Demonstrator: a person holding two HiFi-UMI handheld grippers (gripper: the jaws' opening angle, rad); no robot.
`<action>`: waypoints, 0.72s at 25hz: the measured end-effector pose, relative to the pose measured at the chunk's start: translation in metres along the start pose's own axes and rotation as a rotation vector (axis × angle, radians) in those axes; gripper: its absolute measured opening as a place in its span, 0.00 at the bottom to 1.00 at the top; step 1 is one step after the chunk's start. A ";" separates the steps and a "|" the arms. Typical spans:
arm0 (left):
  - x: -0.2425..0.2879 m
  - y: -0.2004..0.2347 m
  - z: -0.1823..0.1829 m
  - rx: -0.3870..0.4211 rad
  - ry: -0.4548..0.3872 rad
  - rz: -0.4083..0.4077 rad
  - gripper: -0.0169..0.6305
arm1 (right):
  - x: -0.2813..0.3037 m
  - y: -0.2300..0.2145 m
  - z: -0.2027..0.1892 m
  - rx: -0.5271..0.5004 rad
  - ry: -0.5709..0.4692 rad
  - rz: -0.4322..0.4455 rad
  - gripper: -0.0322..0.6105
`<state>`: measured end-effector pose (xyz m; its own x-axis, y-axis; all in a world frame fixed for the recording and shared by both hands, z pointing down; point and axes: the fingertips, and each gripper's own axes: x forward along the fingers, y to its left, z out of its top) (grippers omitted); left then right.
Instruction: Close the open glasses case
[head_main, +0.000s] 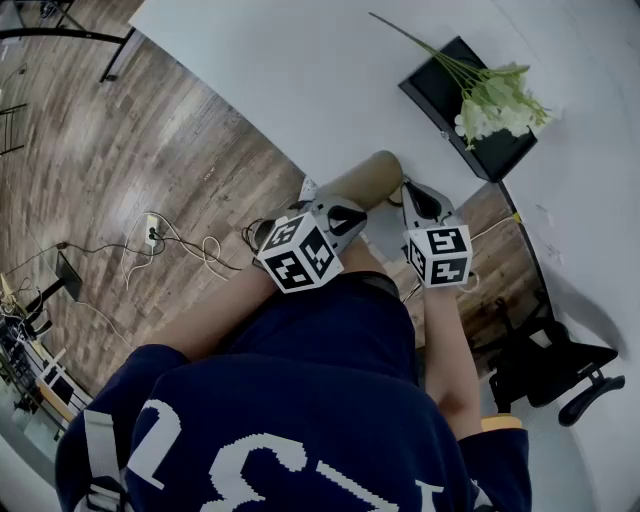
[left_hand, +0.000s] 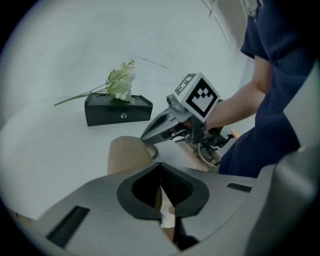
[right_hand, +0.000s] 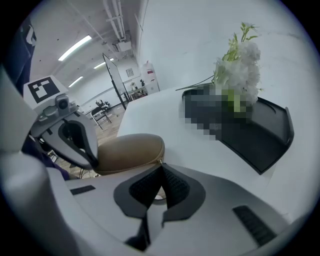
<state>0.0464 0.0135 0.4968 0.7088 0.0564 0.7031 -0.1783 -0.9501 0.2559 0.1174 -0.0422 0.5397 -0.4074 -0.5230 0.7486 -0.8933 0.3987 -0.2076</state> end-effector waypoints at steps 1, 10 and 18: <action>-0.002 0.006 -0.001 0.025 0.014 0.046 0.05 | -0.002 0.002 -0.002 0.001 0.001 0.005 0.09; -0.022 0.092 0.033 -0.146 -0.180 0.267 0.05 | -0.003 0.035 -0.015 -0.002 0.006 0.053 0.09; -0.015 0.105 0.046 -0.092 -0.250 0.333 0.05 | -0.004 0.023 -0.010 0.047 -0.026 0.020 0.09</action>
<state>0.0484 -0.1011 0.4830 0.7435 -0.3362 0.5780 -0.4782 -0.8716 0.1081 0.1005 -0.0234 0.5386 -0.4292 -0.5350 0.7277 -0.8928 0.3732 -0.2522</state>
